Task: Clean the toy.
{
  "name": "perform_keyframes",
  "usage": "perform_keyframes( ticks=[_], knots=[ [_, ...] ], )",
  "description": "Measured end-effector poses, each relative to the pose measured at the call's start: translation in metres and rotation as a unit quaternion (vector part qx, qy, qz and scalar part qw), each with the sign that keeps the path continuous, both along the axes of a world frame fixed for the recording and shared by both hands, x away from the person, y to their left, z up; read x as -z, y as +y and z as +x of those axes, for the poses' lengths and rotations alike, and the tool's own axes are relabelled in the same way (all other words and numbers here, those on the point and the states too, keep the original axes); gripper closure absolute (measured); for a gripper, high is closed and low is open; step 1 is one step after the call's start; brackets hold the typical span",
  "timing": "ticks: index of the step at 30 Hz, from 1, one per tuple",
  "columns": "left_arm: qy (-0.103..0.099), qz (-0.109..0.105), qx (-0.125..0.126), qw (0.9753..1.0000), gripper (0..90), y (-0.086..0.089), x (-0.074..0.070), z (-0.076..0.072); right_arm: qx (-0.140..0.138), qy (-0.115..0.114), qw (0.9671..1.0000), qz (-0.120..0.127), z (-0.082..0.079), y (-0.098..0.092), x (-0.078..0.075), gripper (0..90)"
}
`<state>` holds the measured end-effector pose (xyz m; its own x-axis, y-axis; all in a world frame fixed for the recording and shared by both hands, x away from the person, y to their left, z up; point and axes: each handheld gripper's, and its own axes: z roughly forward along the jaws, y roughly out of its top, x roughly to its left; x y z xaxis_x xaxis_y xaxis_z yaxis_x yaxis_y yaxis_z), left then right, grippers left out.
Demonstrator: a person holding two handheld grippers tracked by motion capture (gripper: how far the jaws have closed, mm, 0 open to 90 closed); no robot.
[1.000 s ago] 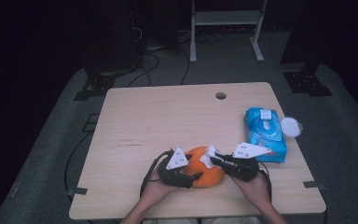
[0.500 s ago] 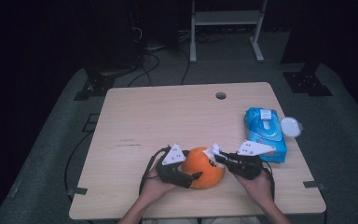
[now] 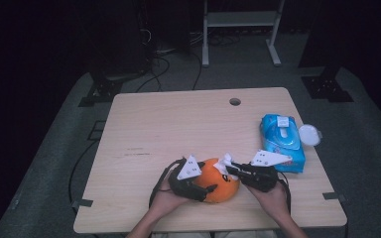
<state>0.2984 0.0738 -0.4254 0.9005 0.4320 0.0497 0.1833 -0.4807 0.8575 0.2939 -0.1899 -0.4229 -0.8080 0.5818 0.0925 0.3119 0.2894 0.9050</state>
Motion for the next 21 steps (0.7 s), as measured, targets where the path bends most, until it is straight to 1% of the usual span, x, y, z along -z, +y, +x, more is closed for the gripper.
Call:
perform_keyframes(
  ticks=[1,2,3,4,5,6,7,8,9,10,12,15,16,18,21],
  knots=[
    [0.002,-0.009,-0.006,0.9999,14.0,0.002,-0.001,0.001,-0.006,-0.006,1.0000,-0.003,-0.002,0.001,0.000,80.3],
    [0.007,-0.012,-0.017,0.9998,9.3,0.003,-0.002,0.004,-0.010,-0.010,0.9999,-0.006,-0.004,0.002,-0.001,80.3],
    [0.017,-0.011,-0.023,0.9995,5.9,0.005,-0.002,0.007,-0.018,-0.016,0.9997,-0.008,-0.006,0.004,-0.002,80.3],
    [0.032,-0.011,-0.024,0.9992,3.0,0.004,0.000,0.009,-0.026,-0.024,0.9993,-0.011,-0.008,0.006,-0.004,80.3],
    [0.054,-0.011,-0.017,0.9983,2.7,0.004,0.003,0.013,-0.031,-0.031,0.9989,-0.017,-0.010,0.008,-0.004,80.3],
    [0.079,-0.010,-0.011,0.9967,2.6,0.004,0.006,0.017,-0.036,-0.038,0.9984,-0.021,-0.011,0.009,-0.005,80.3],
    [0.099,-0.013,-0.009,0.9949,2.7,0.004,0.009,0.019,-0.039,-0.038,0.9983,-0.022,-0.012,0.010,-0.005,80.3],
    [0.095,-0.015,-0.008,0.9953,5.0,0.004,0.011,0.018,-0.040,-0.037,0.9983,-0.021,-0.012,0.011,-0.006,80.3],
    [0.082,-0.008,-0.005,0.9966,11.6,0.005,0.009,0.017,-0.040,-0.037,0.9983,-0.020,-0.012,0.013,-0.006,80.3],
    [0.071,0.000,-0.004,0.9974,15.5,0.004,0.007,0.014,-0.041,-0.036,0.9983,-0.021,-0.012,0.013,-0.006,80.3],
    [0.041,0.009,-0.003,0.9991,22.5,0.002,0.005,0.007,-0.037,-0.033,0.9986,-0.021,-0.011,0.012,-0.006,80.4],
    [0.026,0.012,-0.005,0.9996,24.6,0.000,0.003,0.002,-0.022,-0.003,0.9998,-0.004,-0.003,0.001,-0.004,80.5],
    [0.023,0.013,-0.004,0.9996,24.7,-0.002,0.003,0.001,-0.014,0.001,0.9999,-0.002,-0.001,-0.003,-0.002,80.5],
    [0.014,0.014,-0.004,0.9998,24.8,-0.004,0.002,-0.002,0.004,0.004,0.9999,-0.010,0.000,-0.010,0.000,80.4],
    [0.004,0.019,-0.006,0.9998,25.1,-0.007,0.001,-0.005,0.011,0.006,0.9999,-0.010,-0.001,-0.011,-0.002,80.4]
  ],
)
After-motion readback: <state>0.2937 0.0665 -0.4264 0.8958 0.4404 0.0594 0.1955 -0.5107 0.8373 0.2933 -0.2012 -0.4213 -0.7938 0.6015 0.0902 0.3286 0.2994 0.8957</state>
